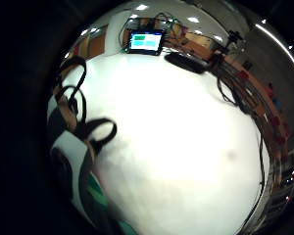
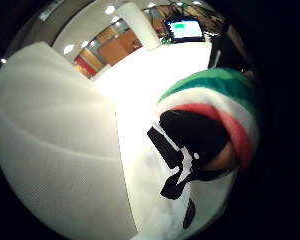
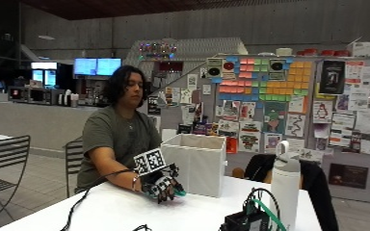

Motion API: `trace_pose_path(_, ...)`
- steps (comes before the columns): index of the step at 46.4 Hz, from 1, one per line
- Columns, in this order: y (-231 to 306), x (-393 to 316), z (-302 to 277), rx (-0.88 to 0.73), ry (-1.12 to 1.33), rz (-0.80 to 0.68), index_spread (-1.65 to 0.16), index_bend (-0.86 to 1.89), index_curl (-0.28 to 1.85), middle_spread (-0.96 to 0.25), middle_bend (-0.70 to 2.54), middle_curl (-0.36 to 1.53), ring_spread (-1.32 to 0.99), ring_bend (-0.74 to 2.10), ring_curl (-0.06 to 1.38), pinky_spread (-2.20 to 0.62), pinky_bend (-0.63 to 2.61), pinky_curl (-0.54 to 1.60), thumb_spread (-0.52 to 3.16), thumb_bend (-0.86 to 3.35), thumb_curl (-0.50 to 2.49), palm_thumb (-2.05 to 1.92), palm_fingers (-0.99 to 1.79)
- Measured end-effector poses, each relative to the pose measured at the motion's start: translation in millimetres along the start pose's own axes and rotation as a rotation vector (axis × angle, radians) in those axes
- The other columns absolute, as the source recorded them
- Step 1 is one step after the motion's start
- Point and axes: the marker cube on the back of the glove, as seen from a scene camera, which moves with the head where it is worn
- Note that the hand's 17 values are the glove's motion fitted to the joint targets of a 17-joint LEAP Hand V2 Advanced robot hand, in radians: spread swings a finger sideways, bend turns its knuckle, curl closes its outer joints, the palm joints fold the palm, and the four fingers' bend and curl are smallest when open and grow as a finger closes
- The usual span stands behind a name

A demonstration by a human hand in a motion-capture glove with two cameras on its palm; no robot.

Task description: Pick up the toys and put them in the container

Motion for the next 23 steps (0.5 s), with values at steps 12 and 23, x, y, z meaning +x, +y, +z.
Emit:
trace_pose_path(12, -6.4, 36.9, -101.8, 0.122, -0.106, 0.073, -0.31, 0.15, 0.5, -0.35, 1.01, 0.81, -0.33, 1.42, 0.58, -0.44, 1.06, 0.46, 1.55, 0.03, 0.29, 0.12, 1.3)
trace_pose_path(23, 26.9, -55.1, -302.1, 0.385, -0.395, -0.141, -0.32, 0.23, 0.55, -0.33, 1.16, 0.86, -0.32, 1.49, 0.61, -0.44, 1.11, 0.5, 1.64, 0.11, 0.28, 0.16, 1.26)
